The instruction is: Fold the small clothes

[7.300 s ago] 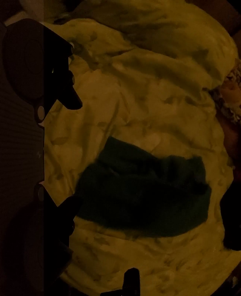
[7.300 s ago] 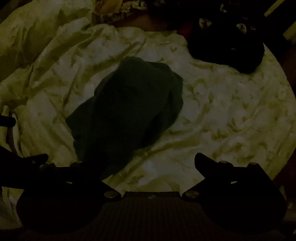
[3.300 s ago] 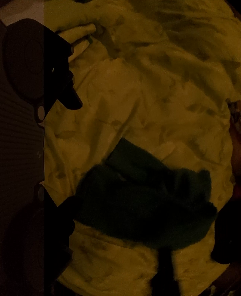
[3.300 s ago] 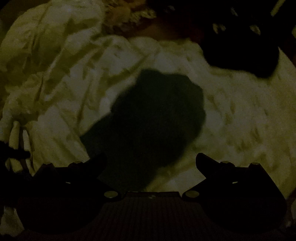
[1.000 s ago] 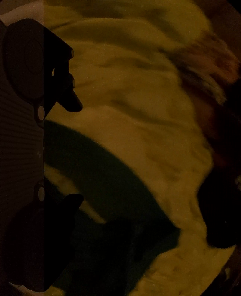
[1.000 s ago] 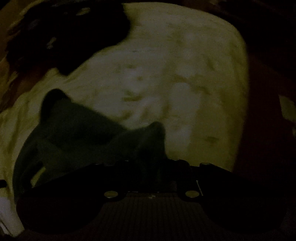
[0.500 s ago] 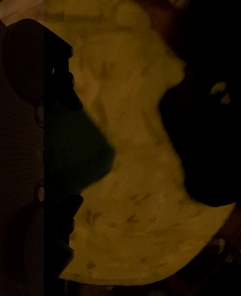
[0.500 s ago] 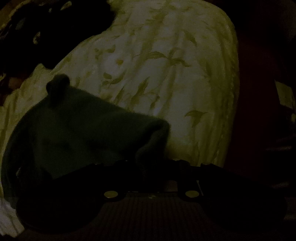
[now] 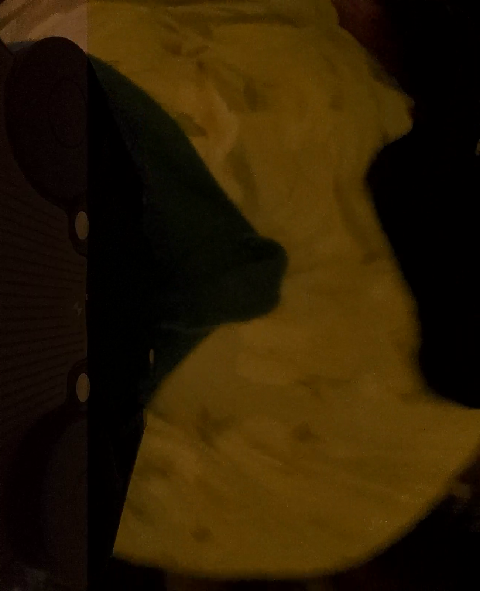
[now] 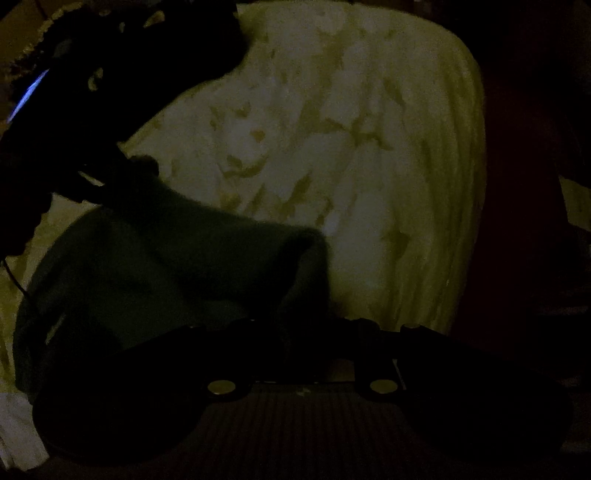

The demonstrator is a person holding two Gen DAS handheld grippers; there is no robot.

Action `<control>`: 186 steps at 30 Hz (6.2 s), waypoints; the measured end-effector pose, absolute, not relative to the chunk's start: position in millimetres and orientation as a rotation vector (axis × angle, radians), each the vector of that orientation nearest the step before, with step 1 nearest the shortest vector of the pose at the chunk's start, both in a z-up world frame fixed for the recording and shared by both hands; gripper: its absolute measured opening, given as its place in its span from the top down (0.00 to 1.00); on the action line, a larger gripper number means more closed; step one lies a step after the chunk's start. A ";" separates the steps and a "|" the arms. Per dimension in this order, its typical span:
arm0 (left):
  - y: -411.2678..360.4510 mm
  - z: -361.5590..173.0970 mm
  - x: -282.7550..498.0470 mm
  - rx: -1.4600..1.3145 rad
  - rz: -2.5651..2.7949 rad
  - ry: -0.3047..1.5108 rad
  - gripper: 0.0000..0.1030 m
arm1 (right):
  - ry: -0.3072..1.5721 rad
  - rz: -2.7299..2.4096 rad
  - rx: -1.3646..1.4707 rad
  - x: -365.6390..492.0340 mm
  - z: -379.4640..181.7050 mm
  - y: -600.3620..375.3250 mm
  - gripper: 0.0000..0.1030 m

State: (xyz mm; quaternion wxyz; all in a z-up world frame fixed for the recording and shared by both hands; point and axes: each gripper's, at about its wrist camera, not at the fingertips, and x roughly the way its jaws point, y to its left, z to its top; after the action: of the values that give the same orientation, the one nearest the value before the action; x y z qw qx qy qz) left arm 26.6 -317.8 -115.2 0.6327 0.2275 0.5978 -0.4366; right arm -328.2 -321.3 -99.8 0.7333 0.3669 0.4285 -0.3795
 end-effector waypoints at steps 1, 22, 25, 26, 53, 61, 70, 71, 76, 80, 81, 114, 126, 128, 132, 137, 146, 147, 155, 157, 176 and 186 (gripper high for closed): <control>-304.0 -97.9 34.8 0.447 -1.013 1.350 0.22 | 0.913 -0.838 0.791 -327.2 -89.7 -322.8 0.83; 44.6 126.6 64.1 -0.092 -0.906 0.978 0.28 | 0.515 -0.250 0.476 -209.9 134.1 -304.6 0.19; 65.9 96.3 60.1 -0.127 -0.832 1.052 0.28 | 0.699 -0.149 0.406 -178.1 95.9 -262.1 0.21; 67.1 84.0 64.5 -0.136 -0.811 1.072 0.28 | 0.770 -0.122 0.385 -168.2 83.5 -248.0 0.21; 92.1 18.8 125.4 -0.195 -0.731 1.161 0.13 | 0.997 -0.099 -0.159 -28.1 -108.2 -104.8 0.81; 111.2 -72.3 138.7 -0.113 -0.583 1.332 0.00 | 0.998 -0.297 0.329 -111.7 -71.1 -170.8 0.96; 117.6 -134.8 153.0 -0.090 -0.474 1.430 0.00 | 1.039 -0.223 0.300 -122.0 -78.2 -161.4 0.67; 117.0 -135.9 153.8 -0.071 -0.468 1.426 0.00 | 1.030 -0.190 0.323 -121.1 -75.6 -155.5 0.51; 119.7 -135.1 155.1 -0.021 -0.506 1.426 0.00 | 1.034 -0.011 0.754 -109.9 -92.1 -138.2 0.38; 126.3 -140.8 148.6 -0.003 -0.516 1.435 0.00 | 1.051 -0.084 0.945 -92.2 -126.3 -134.0 0.36; 127.1 -143.1 147.1 -0.005 -0.514 1.437 0.00 | 1.050 -0.111 0.967 -86.7 -133.9 -135.9 0.36; 171.2 273.5 -40.3 -0.671 -1.270 0.773 0.28 | -0.020 0.606 1.243 -289.6 220.2 -285.6 0.90; 166.2 310.3 -41.4 -0.646 -1.280 0.610 0.28 | -0.138 0.718 1.160 -288.7 260.2 -301.7 0.90; 170.5 305.6 -44.8 -0.631 -1.305 0.641 0.28 | -0.124 0.721 1.158 -289.8 257.0 -300.2 0.90; 187.0 296.6 -42.5 -0.634 -1.378 0.729 0.27 | -0.083 0.720 1.204 -296.9 248.3 -298.2 0.90; 186.9 288.3 -16.7 -0.683 -1.356 0.717 0.26 | -0.044 0.738 1.145 -281.3 260.1 -302.1 0.90; 60.9 174.5 89.3 -0.254 -0.854 0.856 0.05 | 0.451 0.092 0.905 -138.6 184.7 -317.1 0.81; 42.6 151.7 103.3 -0.193 -0.804 0.872 0.00 | 0.513 0.005 0.886 -118.5 165.8 -317.6 0.79; 27.5 62.3 135.9 -0.026 -0.547 0.913 0.00 | 0.592 -0.415 0.847 -102.4 70.7 -297.0 0.25; 46.4 55.4 119.1 0.018 -0.550 0.901 0.00 | 0.643 -0.351 0.836 -120.2 59.5 -288.3 0.15; 173.7 -49.5 62.2 -0.014 -0.102 1.144 0.00 | 1.163 -0.306 0.582 -188.0 -64.9 -207.3 0.13; 179.2 -58.4 85.4 -0.029 -0.061 1.180 0.00 | 1.362 -0.329 0.505 -162.9 -136.5 -182.5 0.41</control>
State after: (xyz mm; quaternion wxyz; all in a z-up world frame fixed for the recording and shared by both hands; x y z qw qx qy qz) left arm 85.4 179.2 -58.4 0.8303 -0.0134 0.5564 -0.0286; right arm -162.9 -182.5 -136.5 0.7352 0.2298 0.6199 -0.1497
